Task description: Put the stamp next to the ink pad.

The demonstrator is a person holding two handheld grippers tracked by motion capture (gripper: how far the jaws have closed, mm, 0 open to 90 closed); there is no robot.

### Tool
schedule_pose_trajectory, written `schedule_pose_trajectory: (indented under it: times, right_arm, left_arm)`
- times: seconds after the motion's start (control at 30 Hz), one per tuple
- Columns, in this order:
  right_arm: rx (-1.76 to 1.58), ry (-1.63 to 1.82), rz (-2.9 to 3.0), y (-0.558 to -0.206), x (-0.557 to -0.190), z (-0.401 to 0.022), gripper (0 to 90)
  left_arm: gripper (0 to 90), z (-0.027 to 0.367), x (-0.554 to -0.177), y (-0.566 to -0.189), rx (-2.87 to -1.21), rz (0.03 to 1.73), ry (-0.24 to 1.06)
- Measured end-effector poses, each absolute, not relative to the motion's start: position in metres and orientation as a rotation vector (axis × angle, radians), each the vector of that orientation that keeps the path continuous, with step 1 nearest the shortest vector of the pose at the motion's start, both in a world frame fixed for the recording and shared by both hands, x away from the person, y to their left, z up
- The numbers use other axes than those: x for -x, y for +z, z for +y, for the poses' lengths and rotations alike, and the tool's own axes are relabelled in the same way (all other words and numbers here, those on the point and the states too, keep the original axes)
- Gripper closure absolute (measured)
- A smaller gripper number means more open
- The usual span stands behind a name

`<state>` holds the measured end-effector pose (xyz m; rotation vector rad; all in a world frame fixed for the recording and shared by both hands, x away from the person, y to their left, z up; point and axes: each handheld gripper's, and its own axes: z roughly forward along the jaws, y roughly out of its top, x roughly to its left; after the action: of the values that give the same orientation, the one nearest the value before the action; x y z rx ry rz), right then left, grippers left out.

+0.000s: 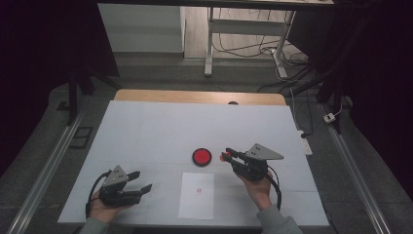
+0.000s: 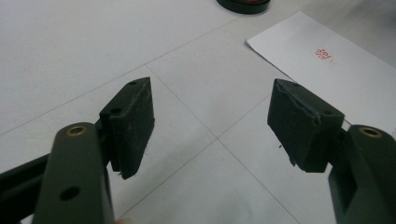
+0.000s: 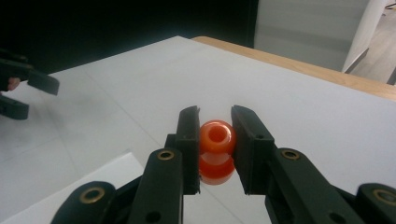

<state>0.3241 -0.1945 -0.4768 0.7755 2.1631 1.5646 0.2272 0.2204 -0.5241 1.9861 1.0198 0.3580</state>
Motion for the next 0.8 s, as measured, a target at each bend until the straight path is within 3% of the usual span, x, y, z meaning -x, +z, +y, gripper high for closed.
schedule_pose_trajectory:
  times: [0.8]
  right_arm:
    - [-0.875, 1.511, 2.137, -0.480, -0.362, -0.195, 72.1]
  left_arm:
    - [31.4, 0.220, -0.228, -0.525, -1.984, 1.031, 0.361]
